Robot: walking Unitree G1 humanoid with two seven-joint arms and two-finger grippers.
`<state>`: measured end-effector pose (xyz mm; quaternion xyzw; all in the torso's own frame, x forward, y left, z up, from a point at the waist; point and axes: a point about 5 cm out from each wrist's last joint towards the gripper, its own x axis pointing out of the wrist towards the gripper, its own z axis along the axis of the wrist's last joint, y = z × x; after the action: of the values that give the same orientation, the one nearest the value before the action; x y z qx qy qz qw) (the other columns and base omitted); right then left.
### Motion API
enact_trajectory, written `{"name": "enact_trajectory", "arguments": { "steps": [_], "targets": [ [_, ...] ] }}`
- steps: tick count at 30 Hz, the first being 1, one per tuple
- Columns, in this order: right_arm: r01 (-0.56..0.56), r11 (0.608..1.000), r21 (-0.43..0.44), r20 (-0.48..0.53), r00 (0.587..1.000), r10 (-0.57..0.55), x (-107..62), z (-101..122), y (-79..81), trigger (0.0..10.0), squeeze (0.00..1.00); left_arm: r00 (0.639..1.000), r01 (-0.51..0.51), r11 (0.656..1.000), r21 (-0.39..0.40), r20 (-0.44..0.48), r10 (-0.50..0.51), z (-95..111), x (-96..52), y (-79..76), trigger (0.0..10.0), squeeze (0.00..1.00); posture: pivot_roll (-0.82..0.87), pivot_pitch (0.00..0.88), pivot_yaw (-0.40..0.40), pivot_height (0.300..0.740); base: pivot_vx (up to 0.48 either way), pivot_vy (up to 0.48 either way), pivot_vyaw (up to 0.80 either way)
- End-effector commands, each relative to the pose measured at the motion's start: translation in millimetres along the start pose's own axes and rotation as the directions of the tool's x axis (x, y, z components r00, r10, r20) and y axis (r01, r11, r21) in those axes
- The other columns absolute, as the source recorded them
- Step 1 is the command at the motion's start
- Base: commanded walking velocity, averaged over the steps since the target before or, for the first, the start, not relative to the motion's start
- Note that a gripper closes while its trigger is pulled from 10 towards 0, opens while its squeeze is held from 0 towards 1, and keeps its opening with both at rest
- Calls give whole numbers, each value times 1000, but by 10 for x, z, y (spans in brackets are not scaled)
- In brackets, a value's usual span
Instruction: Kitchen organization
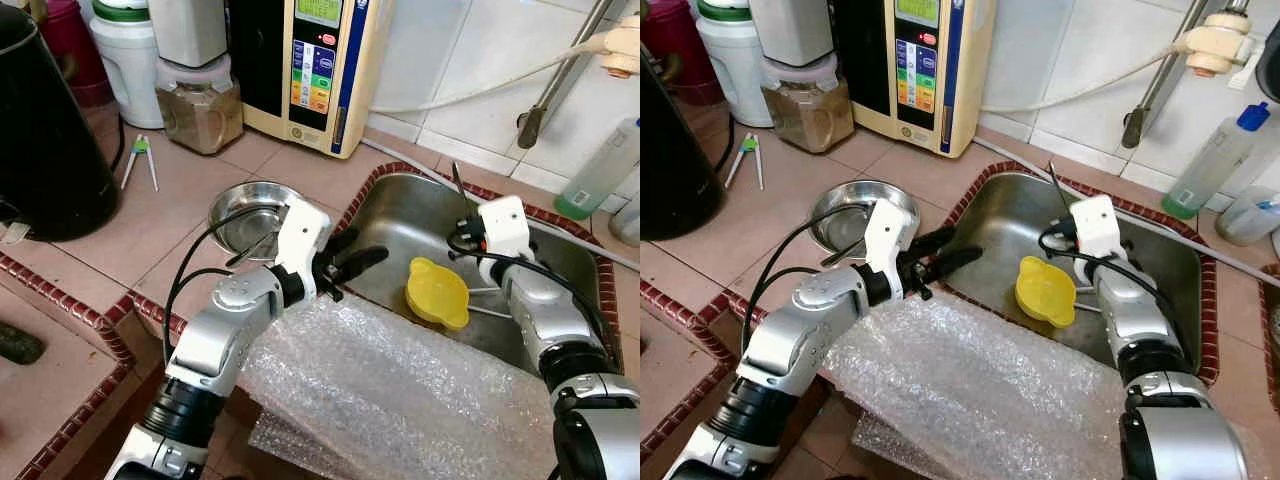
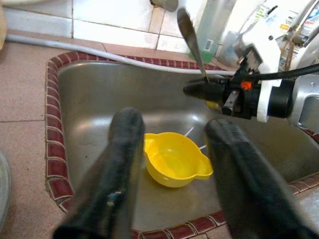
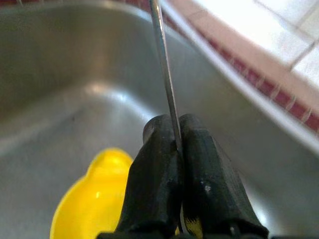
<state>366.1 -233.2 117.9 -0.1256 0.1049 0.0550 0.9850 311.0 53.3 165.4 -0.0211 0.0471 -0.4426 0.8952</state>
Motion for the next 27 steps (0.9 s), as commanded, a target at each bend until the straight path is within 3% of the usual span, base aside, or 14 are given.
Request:
{"name": "enact_trajectory", "arguments": {
  "steps": [1,13,20,23,27],
  "targets": [
    [10,1000,9,-48,999,-9,-15,-76,-35,10000,984,999,30,999,26,-18,-30,3,10,-61,10000,1000,39,95,-75,740,0,0,0],
    [-3,999,34,-88,996,6,-16,-171,38,10000,1000,1000,-11,999,50,-19,12,-24,-26,-32,10000,1000,37,98,-87,740,0,0,0],
    [-19,995,98,-109,994,29,-13,-219,103,10000,1000,999,-29,999,45,-23,30,-56,-53,-29,10000,1000,39,98,-90,740,0,0,0],
    [-25,997,72,-106,994,32,-10,-214,118,10000,1000,999,-36,998,46,-27,37,-68,-74,-22,10000,1000,43,95,-92,740,0,0,0],
    [-10,989,150,-111,993,27,-9,-223,117,10000,1000,998,-42,998,52,-34,44,-87,-113,-13,10000,1000,45,92,-91,740,0,0,0]
  ]
}}
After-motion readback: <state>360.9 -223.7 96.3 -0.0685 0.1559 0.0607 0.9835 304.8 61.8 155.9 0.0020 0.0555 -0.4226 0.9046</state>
